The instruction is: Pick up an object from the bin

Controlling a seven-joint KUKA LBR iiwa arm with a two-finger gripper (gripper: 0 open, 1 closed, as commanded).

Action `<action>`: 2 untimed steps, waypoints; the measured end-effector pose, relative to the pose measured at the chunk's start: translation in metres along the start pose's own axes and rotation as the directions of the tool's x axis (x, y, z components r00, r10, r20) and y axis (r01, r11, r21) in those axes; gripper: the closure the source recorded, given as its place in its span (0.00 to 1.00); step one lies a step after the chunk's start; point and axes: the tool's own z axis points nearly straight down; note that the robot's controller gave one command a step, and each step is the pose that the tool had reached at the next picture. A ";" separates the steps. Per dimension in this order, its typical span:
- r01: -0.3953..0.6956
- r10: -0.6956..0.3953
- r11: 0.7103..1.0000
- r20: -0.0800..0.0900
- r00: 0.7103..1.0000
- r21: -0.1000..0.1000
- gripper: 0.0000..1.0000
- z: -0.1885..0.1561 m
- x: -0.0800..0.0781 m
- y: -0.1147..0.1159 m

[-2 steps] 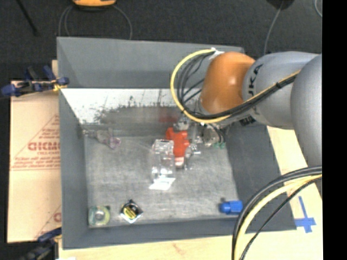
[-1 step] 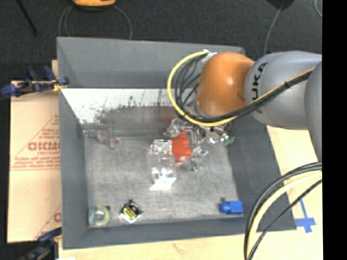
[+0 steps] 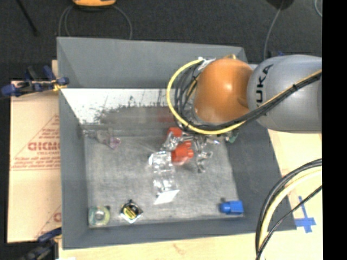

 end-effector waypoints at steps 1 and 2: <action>0.388 -0.388 0.922 0.003 0.922 0.008 0.00 0.027 -0.027 -0.013; 0.383 -0.383 0.924 0.006 0.924 0.002 0.00 0.024 -0.029 -0.015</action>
Offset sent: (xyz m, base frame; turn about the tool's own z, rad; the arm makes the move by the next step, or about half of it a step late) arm 0.0205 0.0173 -0.0325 -0.4003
